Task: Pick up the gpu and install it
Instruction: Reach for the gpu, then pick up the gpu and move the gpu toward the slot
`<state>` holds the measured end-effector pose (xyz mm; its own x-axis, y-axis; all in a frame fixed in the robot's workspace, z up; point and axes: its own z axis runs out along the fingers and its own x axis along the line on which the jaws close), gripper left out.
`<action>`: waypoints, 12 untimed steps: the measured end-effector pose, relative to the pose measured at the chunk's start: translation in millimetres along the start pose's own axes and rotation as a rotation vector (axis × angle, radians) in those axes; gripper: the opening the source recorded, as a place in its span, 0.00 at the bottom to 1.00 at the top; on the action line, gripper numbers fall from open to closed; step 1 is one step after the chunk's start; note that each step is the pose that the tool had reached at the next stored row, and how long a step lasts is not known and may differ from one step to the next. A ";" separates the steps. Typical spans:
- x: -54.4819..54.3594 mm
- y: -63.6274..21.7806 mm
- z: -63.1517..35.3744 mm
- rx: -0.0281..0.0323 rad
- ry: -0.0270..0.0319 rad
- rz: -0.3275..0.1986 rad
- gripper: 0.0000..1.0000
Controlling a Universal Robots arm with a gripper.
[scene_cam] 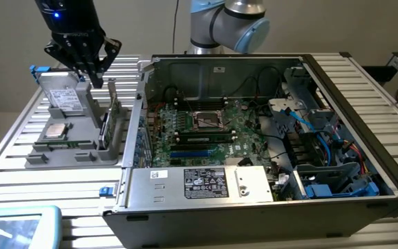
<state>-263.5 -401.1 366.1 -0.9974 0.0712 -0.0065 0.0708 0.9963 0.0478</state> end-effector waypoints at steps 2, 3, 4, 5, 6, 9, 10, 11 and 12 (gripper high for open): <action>0.0 0.0 0.1 -0.0001 -0.0001 0.000 0.11; 0.0 0.0 0.1 0.0000 0.0000 0.000 0.11; 0.0 0.0 0.1 0.0000 0.0000 0.000 0.11; 0.0 0.0 0.1 0.0000 0.0000 0.000 0.11; 0.0 0.0 0.1 0.0000 0.0000 0.000 0.11; 0.0 0.0 0.1 -0.0001 0.0000 0.000 0.11; 0.0 0.0 0.1 0.0000 0.0000 0.000 0.11; 0.0 0.0 0.1 -0.0001 -0.0001 0.000 0.11; 0.0 0.0 0.1 0.0000 0.0000 0.000 0.12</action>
<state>-263.5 -401.0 366.0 -0.9974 0.0712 -0.0065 0.0708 0.9963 0.0479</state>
